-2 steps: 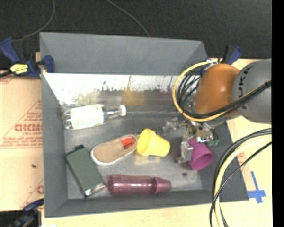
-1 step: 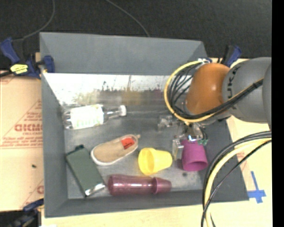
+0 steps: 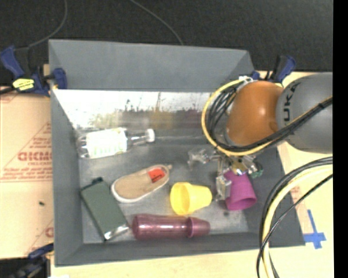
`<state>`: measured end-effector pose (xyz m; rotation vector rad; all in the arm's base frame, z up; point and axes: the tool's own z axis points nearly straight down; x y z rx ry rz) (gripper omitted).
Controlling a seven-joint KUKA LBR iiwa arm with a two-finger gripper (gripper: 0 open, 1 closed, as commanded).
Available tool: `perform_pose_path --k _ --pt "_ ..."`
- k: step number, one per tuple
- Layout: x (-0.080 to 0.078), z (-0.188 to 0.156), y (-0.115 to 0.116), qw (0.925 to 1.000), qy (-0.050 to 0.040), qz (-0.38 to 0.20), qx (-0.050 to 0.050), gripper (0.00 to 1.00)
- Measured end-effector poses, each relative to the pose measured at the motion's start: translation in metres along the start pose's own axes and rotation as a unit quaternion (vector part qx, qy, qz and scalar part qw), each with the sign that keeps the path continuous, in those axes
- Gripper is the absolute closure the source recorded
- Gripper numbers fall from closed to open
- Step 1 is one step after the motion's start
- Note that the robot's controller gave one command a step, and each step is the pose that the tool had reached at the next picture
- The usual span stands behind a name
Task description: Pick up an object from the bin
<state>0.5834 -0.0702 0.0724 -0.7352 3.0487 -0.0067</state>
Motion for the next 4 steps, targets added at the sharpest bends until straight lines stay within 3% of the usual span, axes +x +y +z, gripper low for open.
perform_pose_path --k 1,2,3,4 --pt "-0.012 0.001 0.040 0.9684 -0.0008 0.249 0.000 1.00" --pt "-0.011 0.001 0.040 0.9686 -0.0007 0.249 0.000 1.00" --pt "0.023 0.001 0.075 0.9945 -0.0038 0.104 0.002 1.00" --pt "0.030 0.001 0.095 0.9959 -0.0024 0.090 0.001 1.00"
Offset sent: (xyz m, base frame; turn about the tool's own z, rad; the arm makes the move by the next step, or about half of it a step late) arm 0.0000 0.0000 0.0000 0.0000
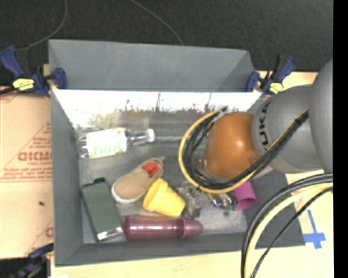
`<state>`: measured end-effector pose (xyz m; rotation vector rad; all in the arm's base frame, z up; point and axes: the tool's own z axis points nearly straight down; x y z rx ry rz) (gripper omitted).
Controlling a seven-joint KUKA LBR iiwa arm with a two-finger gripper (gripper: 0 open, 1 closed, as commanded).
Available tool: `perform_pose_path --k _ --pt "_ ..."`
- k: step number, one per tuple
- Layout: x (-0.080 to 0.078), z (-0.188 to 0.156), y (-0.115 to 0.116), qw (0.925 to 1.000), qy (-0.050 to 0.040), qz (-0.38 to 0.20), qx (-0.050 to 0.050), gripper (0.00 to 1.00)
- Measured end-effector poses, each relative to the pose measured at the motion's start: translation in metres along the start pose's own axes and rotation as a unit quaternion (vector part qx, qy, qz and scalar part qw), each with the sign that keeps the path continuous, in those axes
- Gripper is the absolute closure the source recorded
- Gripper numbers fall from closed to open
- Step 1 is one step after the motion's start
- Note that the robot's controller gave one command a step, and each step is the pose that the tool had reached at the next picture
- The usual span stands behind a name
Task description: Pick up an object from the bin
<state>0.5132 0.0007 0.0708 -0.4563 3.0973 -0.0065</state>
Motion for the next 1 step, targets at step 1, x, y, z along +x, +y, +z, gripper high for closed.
perform_pose_path --k 1 --pt "-0.0116 -0.0042 0.0292 0.9926 -0.0025 0.121 0.001 1.00"
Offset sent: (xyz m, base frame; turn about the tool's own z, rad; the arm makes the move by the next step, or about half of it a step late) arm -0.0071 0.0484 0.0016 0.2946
